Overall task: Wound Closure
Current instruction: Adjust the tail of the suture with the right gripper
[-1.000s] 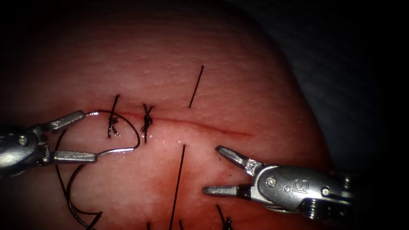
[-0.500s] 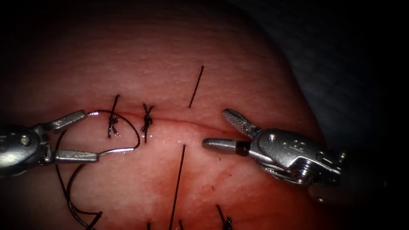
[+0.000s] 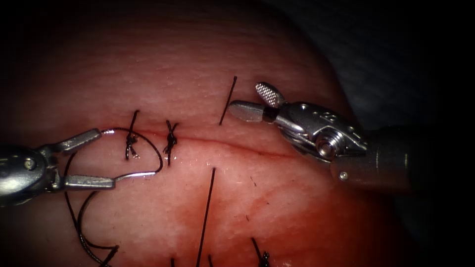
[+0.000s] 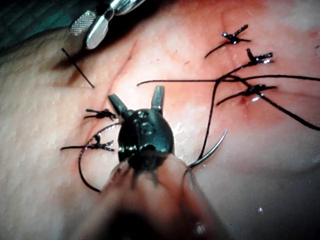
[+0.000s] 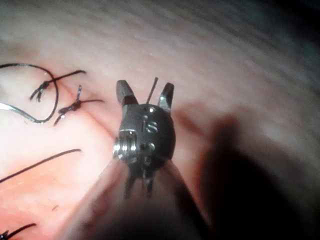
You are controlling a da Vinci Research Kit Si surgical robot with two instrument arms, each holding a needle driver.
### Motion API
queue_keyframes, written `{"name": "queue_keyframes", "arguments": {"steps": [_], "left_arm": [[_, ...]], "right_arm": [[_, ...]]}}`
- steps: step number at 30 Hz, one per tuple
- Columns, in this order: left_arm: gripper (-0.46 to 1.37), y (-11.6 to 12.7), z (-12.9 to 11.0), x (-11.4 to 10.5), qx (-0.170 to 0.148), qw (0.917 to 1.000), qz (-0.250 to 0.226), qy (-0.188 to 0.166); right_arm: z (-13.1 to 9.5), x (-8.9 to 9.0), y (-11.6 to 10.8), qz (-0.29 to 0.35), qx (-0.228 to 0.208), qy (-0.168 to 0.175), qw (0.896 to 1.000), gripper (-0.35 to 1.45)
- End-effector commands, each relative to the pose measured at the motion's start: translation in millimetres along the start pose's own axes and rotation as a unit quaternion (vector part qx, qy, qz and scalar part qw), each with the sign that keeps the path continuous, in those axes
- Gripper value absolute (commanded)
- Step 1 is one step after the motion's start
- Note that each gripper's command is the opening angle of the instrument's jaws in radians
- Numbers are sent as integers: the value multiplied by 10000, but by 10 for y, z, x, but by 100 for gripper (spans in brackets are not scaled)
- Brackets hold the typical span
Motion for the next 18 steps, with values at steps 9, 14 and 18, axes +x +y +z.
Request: {"name": "queue_keyframes", "arguments": {"steps": [9, 14, 18], "left_arm": [[51, 0, 0, 0, -16, 10000, 1, -1], [51, 0, 0, 0, -17, 10000, 1, -1], [51, 0, -1, 0, -18, 10000, 2, -1]], "right_arm": [[25, 0, 2, 276, 27, 66, 9996, 48], [33, -1, 4, 332, 88, 71, 9994, -2], [37, -3, 5, 383, 164, 54, 9991, -35]]}}
